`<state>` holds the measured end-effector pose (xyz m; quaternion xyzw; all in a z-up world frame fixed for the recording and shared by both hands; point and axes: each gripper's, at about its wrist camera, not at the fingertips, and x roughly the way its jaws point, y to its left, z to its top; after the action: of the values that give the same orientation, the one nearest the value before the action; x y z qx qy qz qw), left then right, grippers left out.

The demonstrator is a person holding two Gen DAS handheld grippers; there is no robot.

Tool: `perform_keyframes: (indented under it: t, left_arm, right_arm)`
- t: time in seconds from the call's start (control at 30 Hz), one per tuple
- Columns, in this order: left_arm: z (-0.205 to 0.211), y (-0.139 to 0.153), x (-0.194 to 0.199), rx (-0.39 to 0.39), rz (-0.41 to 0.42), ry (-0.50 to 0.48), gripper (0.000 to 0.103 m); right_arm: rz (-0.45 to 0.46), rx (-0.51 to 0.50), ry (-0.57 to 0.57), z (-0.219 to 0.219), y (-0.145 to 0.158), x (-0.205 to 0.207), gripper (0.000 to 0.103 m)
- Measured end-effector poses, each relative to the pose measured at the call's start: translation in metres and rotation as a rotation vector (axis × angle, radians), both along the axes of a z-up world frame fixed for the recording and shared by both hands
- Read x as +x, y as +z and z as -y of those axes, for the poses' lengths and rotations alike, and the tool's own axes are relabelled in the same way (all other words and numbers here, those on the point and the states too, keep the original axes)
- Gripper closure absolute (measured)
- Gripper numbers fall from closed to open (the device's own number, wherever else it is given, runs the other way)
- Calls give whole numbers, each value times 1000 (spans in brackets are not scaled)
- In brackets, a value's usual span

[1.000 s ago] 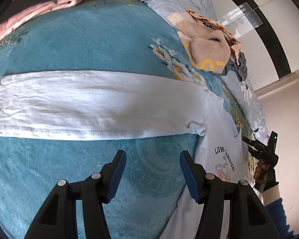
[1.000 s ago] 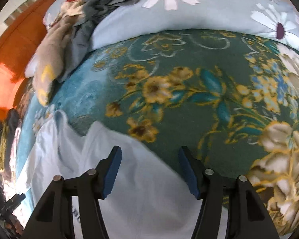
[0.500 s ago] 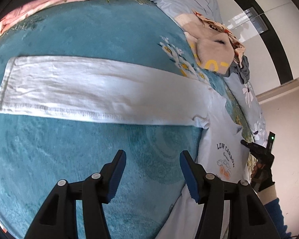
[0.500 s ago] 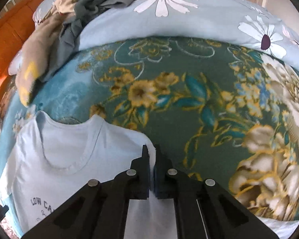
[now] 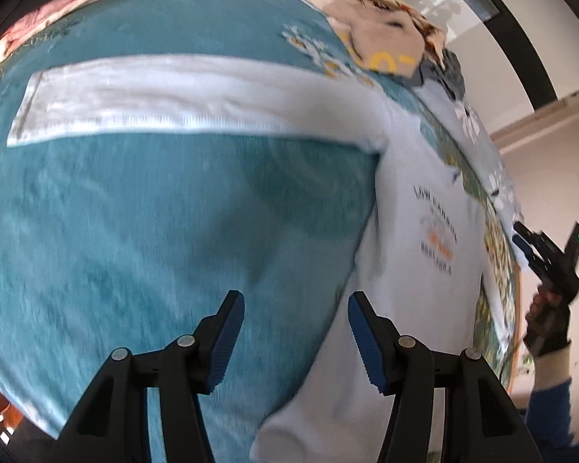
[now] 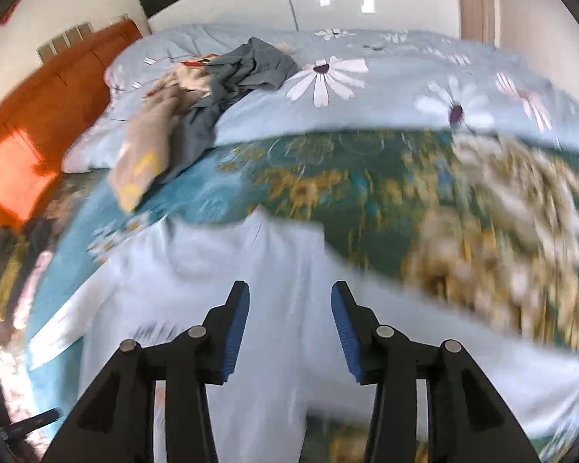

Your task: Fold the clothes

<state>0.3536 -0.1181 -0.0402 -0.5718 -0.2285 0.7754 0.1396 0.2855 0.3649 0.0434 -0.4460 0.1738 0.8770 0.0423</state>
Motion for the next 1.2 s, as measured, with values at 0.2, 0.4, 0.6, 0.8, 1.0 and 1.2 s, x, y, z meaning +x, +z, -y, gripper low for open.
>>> perform_keyframes:
  t: [0.2,0.4,0.6,0.8,1.0,1.2]
  left_arm:
    - [-3,-11,38,12,22,-56,43]
    - [-2,-15,66,38,19,-82,44]
    - [8,-23,80,85,35,-27,59]
    - [19,-28,91,55,63,56,99]
    - [26,5,114,-7,-15,100,100]
    - [35,-1,128,-38,18,91,100]
  right_arm:
    - [102,-236,25,28,-34,129,58]
    - [164,-406,-35,45,-67,220,58]
    - [197,-459,-36,65,-81,244,57]
    - [227,-460,-22,86,-91,254,62]
    - [203,-395,37,103,-73,251,98]
    - [264,-335,30,103,-81,263,98]
